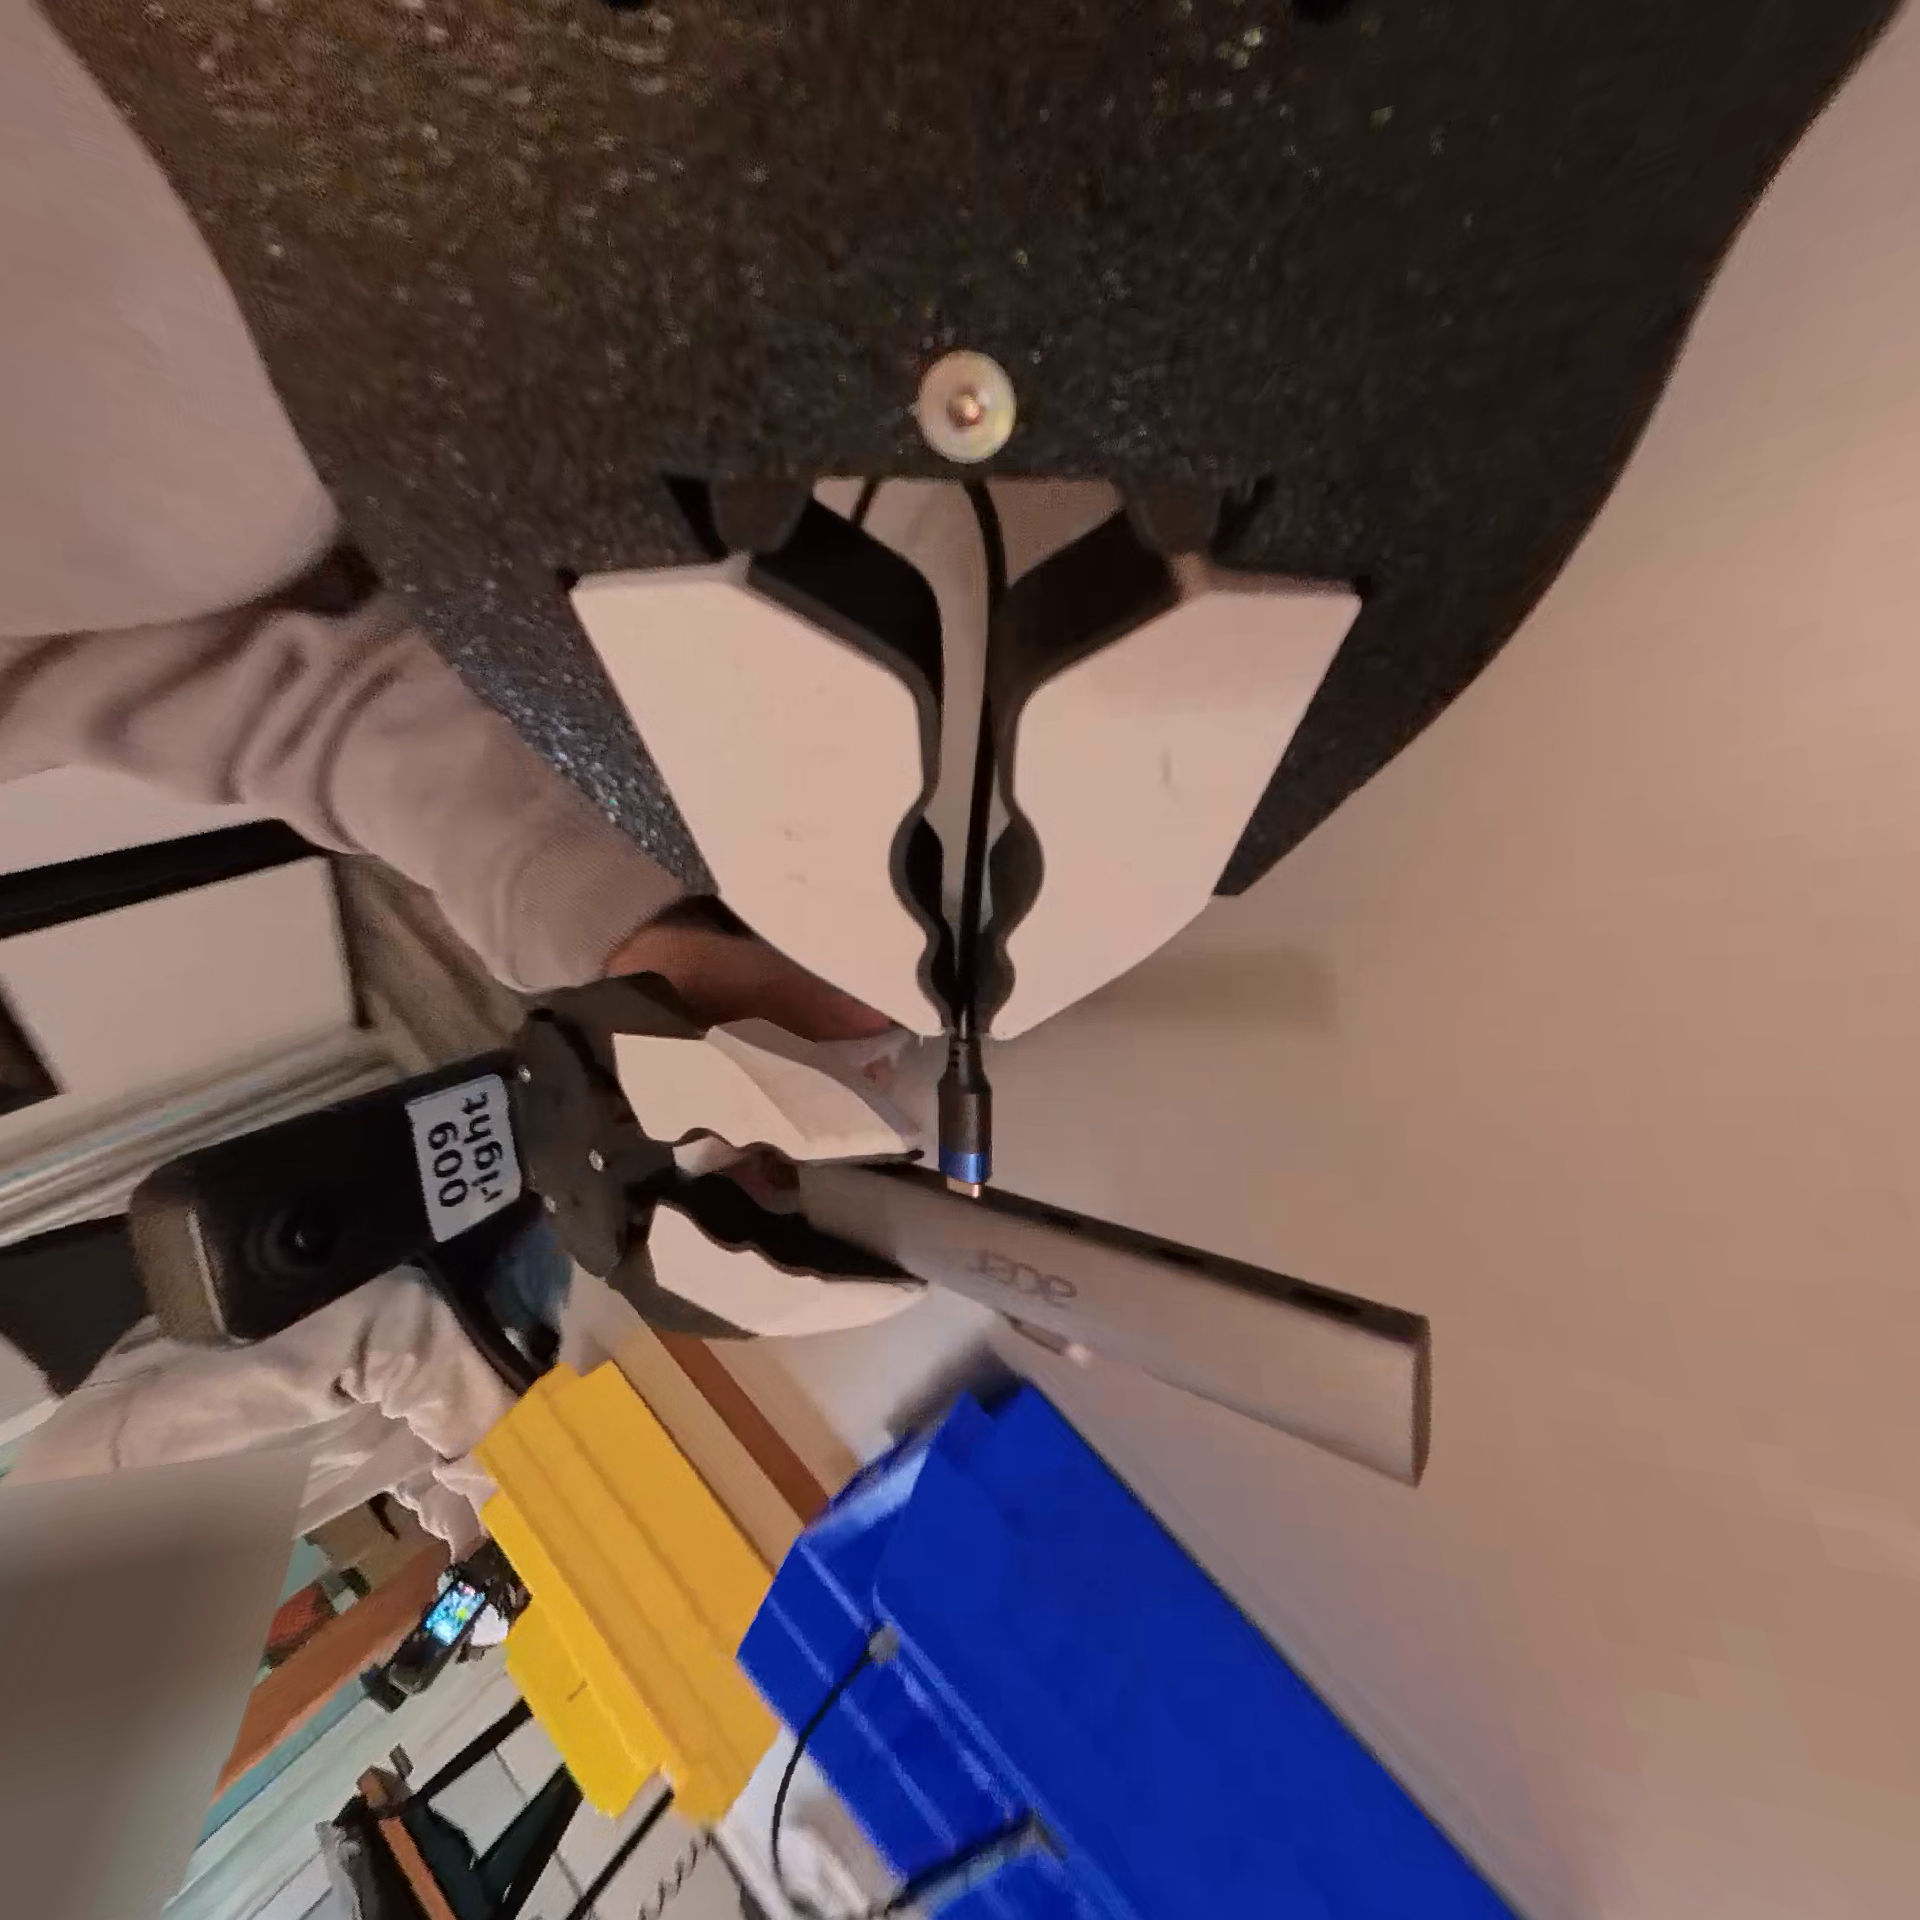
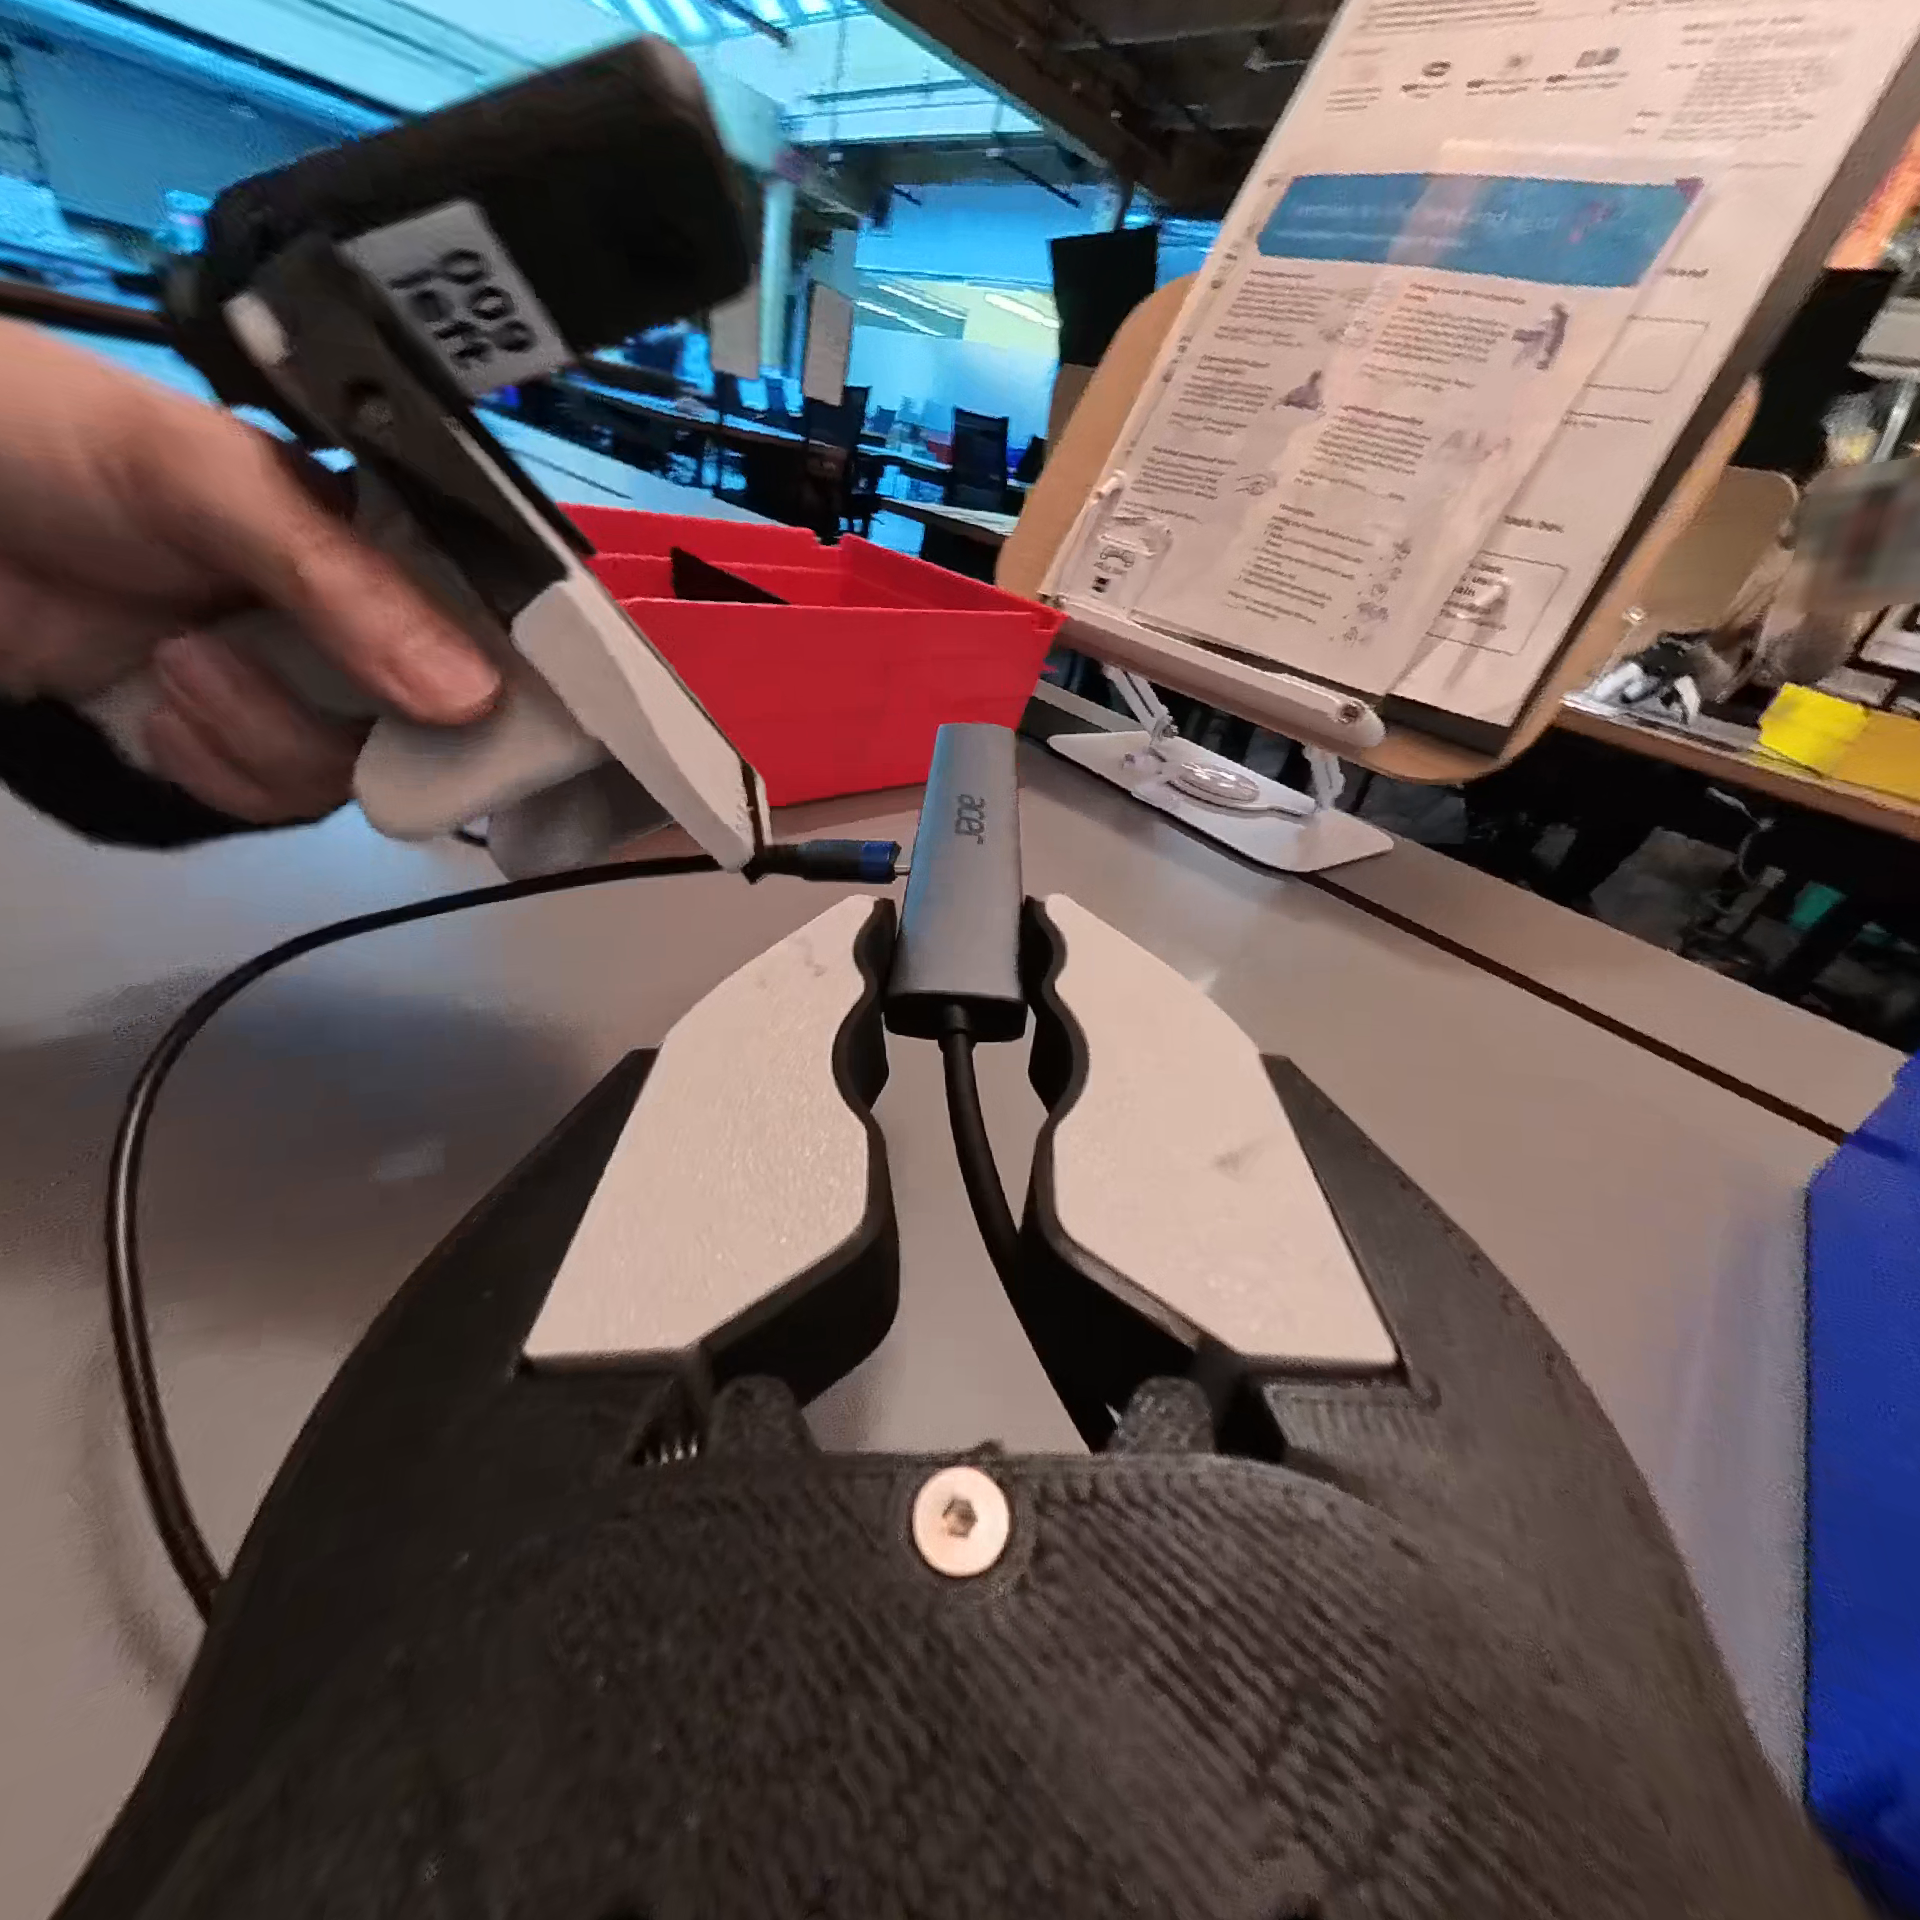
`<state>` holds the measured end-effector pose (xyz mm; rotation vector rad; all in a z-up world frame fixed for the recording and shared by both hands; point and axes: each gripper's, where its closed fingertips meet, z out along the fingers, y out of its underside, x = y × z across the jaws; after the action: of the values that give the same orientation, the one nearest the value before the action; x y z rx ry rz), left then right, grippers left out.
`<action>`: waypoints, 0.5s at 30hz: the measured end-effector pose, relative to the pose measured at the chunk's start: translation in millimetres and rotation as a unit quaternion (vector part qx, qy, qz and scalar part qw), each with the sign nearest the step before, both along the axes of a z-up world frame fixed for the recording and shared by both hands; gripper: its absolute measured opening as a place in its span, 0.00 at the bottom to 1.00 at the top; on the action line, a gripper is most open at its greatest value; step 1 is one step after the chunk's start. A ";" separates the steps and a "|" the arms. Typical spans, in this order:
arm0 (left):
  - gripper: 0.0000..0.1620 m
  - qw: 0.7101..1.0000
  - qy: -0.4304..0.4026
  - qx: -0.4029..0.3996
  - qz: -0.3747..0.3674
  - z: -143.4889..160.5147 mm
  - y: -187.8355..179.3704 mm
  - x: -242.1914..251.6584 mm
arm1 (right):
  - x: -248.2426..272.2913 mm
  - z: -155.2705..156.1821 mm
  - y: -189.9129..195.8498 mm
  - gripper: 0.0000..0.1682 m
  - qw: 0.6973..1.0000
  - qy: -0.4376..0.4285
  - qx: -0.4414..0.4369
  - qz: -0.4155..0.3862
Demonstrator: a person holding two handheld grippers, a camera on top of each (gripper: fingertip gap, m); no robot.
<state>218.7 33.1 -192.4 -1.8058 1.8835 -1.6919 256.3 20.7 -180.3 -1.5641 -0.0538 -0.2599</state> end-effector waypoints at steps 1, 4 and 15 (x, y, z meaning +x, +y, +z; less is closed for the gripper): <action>0.02 0.999 -0.031 0.020 0.006 2.6 0.0 3.6 | 3.2 1.3 -1.0 0.14 1.000 0.004 0.005 -0.011; 0.03 0.985 -0.128 0.115 0.018 8.1 -0.4 12.6 | 10.9 3.6 -3.3 0.14 0.999 0.018 0.016 -0.040; 0.04 0.923 -0.223 0.311 0.044 6.2 -0.3 26.2 | 11.6 5.9 -4.2 0.14 0.998 0.025 0.026 -0.049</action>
<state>244.8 32.8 -186.1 -1.1265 1.8076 -1.1429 267.9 16.5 -174.4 -1.5219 0.0679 -0.2969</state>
